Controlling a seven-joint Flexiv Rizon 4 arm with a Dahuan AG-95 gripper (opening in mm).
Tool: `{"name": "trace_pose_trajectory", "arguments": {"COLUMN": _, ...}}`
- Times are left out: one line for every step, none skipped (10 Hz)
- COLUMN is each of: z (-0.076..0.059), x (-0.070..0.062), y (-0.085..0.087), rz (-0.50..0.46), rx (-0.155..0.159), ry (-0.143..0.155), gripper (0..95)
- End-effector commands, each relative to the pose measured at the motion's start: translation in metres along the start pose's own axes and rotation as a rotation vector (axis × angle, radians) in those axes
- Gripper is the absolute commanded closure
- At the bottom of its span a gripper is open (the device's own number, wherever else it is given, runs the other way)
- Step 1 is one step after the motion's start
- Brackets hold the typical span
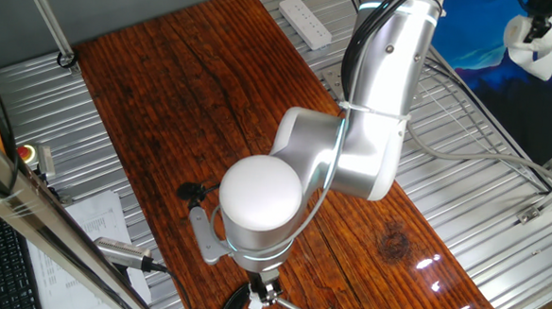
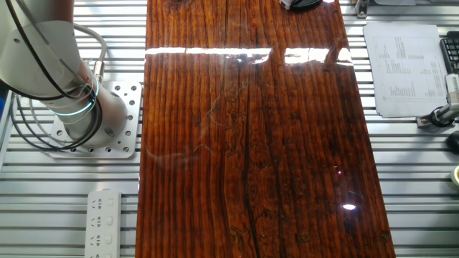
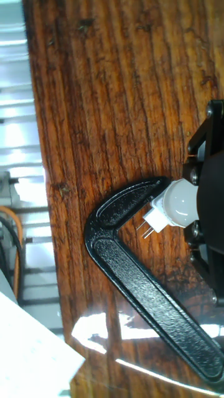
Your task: Install the light bulb by rotating it
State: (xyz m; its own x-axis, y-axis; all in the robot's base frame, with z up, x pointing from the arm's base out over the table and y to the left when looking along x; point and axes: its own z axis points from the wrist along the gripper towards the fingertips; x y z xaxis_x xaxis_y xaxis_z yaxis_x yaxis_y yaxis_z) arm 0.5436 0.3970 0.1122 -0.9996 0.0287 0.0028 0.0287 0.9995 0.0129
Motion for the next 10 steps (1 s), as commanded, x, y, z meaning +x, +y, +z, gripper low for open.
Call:
{"name": "trace_pose_trajectory", "arguments": {"z": -0.001, "x": 0.0, "y": 0.0, "rz": -0.01, "rx": 0.0, "ry": 0.0, "gripper": 38.0}}
{"name": "trace_pose_trajectory", "arguments": {"z": -0.001, "x": 0.0, "y": 0.0, "rz": 0.01, "rx": -0.001, "ry": 0.0, "gripper": 38.0}}
{"name": "trace_pose_trajectory", "arguments": {"z": -0.001, "x": 0.0, "y": 0.0, "rz": 0.015, "rx": -0.001, "ry": 0.0, "gripper": 38.0}}
{"name": "trace_pose_trajectory", "arguments": {"z": -0.003, "x": 0.0, "y": 0.001, "rz": 0.005, "rx": -0.002, "ry": -0.003, "gripper": 38.0}}
{"name": "trace_pose_trajectory", "arguments": {"z": -0.005, "x": 0.0, "y": 0.002, "rz": -0.013, "rx": -0.001, "ry": -0.002, "gripper": 38.0}}
{"name": "trace_pose_trajectory", "arguments": {"z": -0.008, "x": -0.001, "y": 0.004, "rz": -0.129, "rx": 0.012, "ry": 0.008, "gripper": 38.0}}
{"name": "trace_pose_trajectory", "arguments": {"z": -0.01, "x": -0.001, "y": 0.005, "rz": -0.219, "rx": 0.007, "ry": 0.006, "gripper": 38.0}}
{"name": "trace_pose_trajectory", "arguments": {"z": -0.012, "x": 0.0, "y": 0.006, "rz": -0.333, "rx": 0.005, "ry": 0.006, "gripper": 38.0}}
{"name": "trace_pose_trajectory", "arguments": {"z": -0.014, "x": 0.0, "y": 0.007, "rz": -0.416, "rx": 0.005, "ry": 0.006, "gripper": 38.0}}
{"name": "trace_pose_trajectory", "arguments": {"z": -0.017, "x": 0.0, "y": 0.009, "rz": -0.524, "rx": 0.006, "ry": 0.006, "gripper": 38.0}}
